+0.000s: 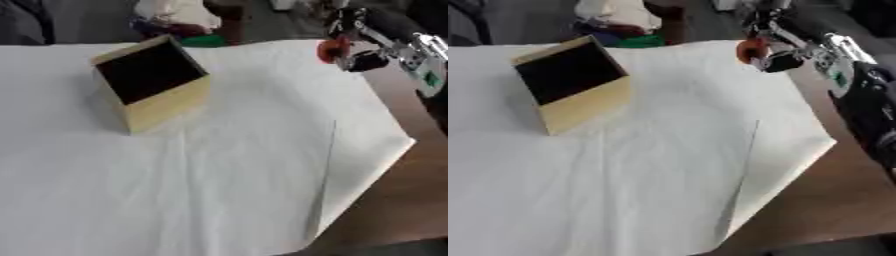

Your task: Pick up objects on the table and place them in the box.

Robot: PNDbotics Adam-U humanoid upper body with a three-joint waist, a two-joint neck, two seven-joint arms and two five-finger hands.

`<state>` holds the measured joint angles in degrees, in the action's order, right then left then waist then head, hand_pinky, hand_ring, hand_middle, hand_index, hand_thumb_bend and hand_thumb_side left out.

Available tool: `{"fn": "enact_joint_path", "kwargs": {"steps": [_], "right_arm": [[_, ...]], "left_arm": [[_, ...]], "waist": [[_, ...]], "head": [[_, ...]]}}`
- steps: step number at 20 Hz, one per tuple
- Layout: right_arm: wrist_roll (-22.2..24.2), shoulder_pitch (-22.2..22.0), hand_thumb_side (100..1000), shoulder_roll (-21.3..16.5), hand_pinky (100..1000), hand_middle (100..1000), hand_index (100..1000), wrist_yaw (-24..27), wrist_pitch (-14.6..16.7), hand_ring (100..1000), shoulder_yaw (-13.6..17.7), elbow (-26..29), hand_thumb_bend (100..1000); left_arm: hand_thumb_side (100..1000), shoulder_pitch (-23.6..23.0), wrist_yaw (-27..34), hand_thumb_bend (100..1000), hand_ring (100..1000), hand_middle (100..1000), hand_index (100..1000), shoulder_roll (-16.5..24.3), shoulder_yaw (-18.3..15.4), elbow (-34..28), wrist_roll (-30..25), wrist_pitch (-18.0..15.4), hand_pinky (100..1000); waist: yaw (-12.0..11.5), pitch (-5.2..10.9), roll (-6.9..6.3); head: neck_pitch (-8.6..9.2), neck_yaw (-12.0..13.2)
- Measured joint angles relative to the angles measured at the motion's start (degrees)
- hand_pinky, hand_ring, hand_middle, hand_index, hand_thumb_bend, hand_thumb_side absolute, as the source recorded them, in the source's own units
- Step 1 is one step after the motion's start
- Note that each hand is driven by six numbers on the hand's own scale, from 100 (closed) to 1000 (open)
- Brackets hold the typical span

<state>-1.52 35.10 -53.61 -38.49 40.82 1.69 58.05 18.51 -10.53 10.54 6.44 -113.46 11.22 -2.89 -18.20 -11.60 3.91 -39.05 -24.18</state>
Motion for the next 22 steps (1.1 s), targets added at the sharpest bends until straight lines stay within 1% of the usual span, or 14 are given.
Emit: {"fn": "enact_joint_path", "kwargs": {"steps": [3,5,13,18,22], "right_arm": [[0.29,0.93,204,-0.04,828,750,420,0.69,0.17,886,-0.32,0.99,100],[0.47,1.60,203,-0.05,828,750,420,1.03,0.19,884,-0.35,1.32,100],[1.95,5.44,200,0.53,826,751,421,2.14,1.42,887,-1.66,3.05,100],[4.10,7.88,199,2.71,823,751,424,2.77,2.57,900,-2.91,3.77,100],[6.67,9.77,198,5.35,816,750,430,2.86,3.44,918,-3.95,3.59,100]], "left_arm": [[790,0.75,-0.02,100,656,623,878,0.02,0.04,0.00,-0.22,-0.24,820],[789,1.13,0.04,100,656,624,878,0.05,0.41,0.00,-0.49,-0.48,820],[783,3.78,0.97,100,654,623,876,0.34,2.50,0.00,-2.34,-2.12,817],[780,4.80,2.30,100,650,620,875,0.24,3.24,0.00,-2.84,-3.13,813],[780,5.84,4.09,100,648,619,874,-0.08,3.77,0.00,-2.85,-3.99,810]], "waist": [[-2.26,0.09,0.99],[-3.47,0.20,1.32],[-8.70,0.18,2.61],[-10.48,-0.32,2.72],[-11.53,-0.75,2.96]], "head": [[0.37,-1.15],[0.38,-2.29],[0.75,-9.23],[0.84,-12.73],[0.85,-14.40]]}}
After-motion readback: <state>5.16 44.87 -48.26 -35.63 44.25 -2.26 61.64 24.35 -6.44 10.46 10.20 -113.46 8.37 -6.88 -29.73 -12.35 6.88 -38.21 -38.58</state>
